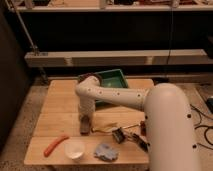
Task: Place eraser in tray
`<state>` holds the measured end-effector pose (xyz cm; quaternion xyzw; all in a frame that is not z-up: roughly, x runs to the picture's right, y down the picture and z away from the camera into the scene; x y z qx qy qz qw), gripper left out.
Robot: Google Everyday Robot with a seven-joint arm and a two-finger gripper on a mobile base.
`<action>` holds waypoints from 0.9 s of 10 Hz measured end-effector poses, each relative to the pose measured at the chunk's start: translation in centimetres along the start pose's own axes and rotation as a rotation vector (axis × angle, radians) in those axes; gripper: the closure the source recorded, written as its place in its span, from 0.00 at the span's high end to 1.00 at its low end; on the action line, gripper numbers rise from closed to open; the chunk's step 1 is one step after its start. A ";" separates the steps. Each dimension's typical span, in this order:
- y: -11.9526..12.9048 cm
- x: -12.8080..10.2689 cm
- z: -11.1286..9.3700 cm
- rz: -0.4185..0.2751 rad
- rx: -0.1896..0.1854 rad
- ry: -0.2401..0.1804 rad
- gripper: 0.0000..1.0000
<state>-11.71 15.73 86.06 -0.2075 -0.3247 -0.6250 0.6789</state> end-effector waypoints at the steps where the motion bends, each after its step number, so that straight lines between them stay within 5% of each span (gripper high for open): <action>1: 0.1 0.4 -1.3 0.005 0.018 0.016 0.04; 7: 1.6 4.9 -16.8 0.057 0.148 0.198 0.04; 9: 4.3 9.5 -21.9 0.109 0.204 0.263 0.04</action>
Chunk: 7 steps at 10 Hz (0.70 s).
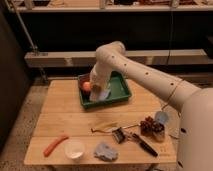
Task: Place eraser in tray
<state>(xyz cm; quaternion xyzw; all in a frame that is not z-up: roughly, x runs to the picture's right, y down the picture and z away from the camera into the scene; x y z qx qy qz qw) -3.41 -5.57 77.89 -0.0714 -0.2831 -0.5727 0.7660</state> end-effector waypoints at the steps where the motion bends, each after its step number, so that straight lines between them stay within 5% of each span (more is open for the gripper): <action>1: 0.3 2.3 -0.8 0.016 0.022 0.026 0.04; 4: 1.4 10.3 -0.8 0.089 0.095 0.126 0.04; 7: 4.5 16.0 2.7 0.193 0.125 0.180 0.04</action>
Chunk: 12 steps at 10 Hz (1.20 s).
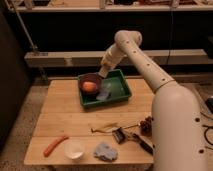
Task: Place eraser in tray
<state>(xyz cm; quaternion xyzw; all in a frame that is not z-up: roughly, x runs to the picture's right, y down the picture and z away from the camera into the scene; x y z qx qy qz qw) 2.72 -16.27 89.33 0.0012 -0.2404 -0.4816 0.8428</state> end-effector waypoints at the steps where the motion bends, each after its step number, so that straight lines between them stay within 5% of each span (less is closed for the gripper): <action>1: 1.3 0.8 0.9 0.027 0.001 0.010 0.04; 5: 6.9 1.3 2.4 0.077 -0.013 0.019 0.04; 9: 8.9 -0.7 6.1 0.054 -0.078 -0.037 0.04; 11: 9.1 -1.2 7.6 0.046 -0.098 -0.072 0.12; 12: 9.2 -1.0 7.7 0.052 -0.102 -0.085 0.25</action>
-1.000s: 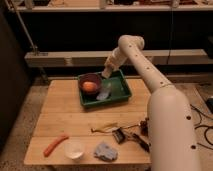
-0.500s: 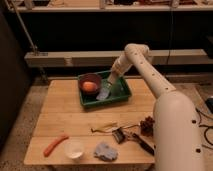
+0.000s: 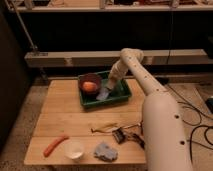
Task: Place eraser in tray
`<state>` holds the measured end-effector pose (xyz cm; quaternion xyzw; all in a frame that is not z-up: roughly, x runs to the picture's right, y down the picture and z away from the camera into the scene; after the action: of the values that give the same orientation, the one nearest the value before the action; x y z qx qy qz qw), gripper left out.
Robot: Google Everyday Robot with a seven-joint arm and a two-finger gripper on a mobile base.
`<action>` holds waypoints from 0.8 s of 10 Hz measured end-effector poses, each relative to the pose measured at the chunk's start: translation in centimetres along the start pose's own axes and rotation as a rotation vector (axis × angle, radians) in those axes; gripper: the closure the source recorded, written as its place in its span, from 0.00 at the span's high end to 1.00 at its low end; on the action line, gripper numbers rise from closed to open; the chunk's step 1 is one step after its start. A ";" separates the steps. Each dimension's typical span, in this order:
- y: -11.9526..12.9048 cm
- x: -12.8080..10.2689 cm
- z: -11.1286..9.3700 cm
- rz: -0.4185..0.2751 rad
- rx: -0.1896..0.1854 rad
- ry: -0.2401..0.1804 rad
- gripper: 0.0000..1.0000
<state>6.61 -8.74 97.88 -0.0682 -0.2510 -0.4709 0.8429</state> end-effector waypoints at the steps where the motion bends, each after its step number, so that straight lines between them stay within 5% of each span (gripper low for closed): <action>1: 0.1 0.1 0.0 0.002 -0.001 -0.008 0.34; 5: 0.0 -0.4 0.3 -0.024 -0.028 -0.024 0.79; 8: 0.2 -0.4 -0.2 -0.035 -0.028 -0.006 0.80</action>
<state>6.71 -8.40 97.51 -0.0767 -0.2480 -0.4887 0.8329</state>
